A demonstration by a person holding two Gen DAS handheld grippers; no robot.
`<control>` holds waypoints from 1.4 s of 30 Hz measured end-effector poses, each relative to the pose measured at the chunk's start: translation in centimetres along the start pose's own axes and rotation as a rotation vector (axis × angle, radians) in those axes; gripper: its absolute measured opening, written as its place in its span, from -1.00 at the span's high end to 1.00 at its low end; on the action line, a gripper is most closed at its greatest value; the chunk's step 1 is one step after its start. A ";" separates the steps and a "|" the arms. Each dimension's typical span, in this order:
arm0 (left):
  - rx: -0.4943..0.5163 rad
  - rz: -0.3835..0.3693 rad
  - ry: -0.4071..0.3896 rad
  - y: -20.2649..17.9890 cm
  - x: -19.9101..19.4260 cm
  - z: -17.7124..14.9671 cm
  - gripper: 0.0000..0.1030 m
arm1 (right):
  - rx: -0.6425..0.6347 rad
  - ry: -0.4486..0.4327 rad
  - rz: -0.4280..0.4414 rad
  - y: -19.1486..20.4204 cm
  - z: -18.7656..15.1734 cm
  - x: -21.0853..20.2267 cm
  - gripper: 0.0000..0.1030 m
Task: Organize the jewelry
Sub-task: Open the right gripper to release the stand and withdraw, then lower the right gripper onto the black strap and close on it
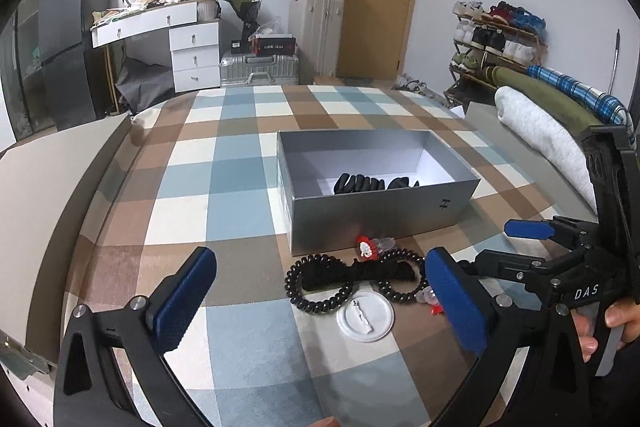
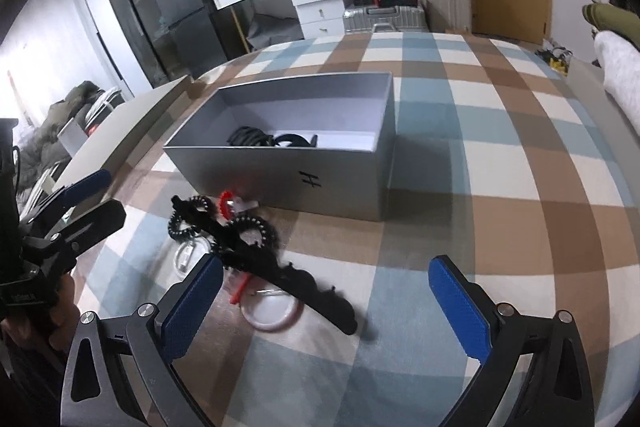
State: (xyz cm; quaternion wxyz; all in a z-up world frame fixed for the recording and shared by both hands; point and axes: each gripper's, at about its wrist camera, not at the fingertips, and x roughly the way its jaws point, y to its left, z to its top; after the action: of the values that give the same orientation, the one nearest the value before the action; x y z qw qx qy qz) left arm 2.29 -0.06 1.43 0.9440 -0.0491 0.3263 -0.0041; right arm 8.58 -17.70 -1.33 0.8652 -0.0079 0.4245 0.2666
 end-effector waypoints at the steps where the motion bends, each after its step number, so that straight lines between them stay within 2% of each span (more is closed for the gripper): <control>1: 0.002 0.003 0.003 0.1 0.0 -0.1 -0.98 | 0.001 0.006 0.000 0.0 -0.1 0.1 -1.00; 12: -0.019 0.014 0.044 0.7 0.8 -0.9 -0.98 | -0.078 0.068 -0.061 0.0 -0.9 0.8 -0.98; 22: -0.015 0.021 0.070 0.6 1.1 -1.1 -0.98 | -0.125 0.087 -0.062 1.2 -1.3 1.5 -0.77; 28: -0.018 0.020 0.075 0.7 1.0 -1.2 -0.98 | -0.137 0.089 -0.112 0.9 -1.4 1.7 -0.77; 35: -0.019 0.021 0.079 0.7 1.1 -1.2 -0.98 | -0.095 0.085 -0.216 -0.8 -1.1 1.7 -0.77; 38: -0.016 0.019 0.080 0.6 1.1 -1.2 -0.98 | -0.059 0.075 -0.202 -1.4 -0.9 1.4 -0.77; 42: -0.014 0.018 0.085 0.5 1.2 -1.3 -0.98 | -0.049 0.060 -0.138 -0.9 -0.7 1.0 -0.77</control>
State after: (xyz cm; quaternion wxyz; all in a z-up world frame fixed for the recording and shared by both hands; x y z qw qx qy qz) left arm 2.48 0.24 -0.35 0.9289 -0.0525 0.3665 0.0046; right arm 8.93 -18.19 -2.70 0.8679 -0.0663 0.4422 0.2164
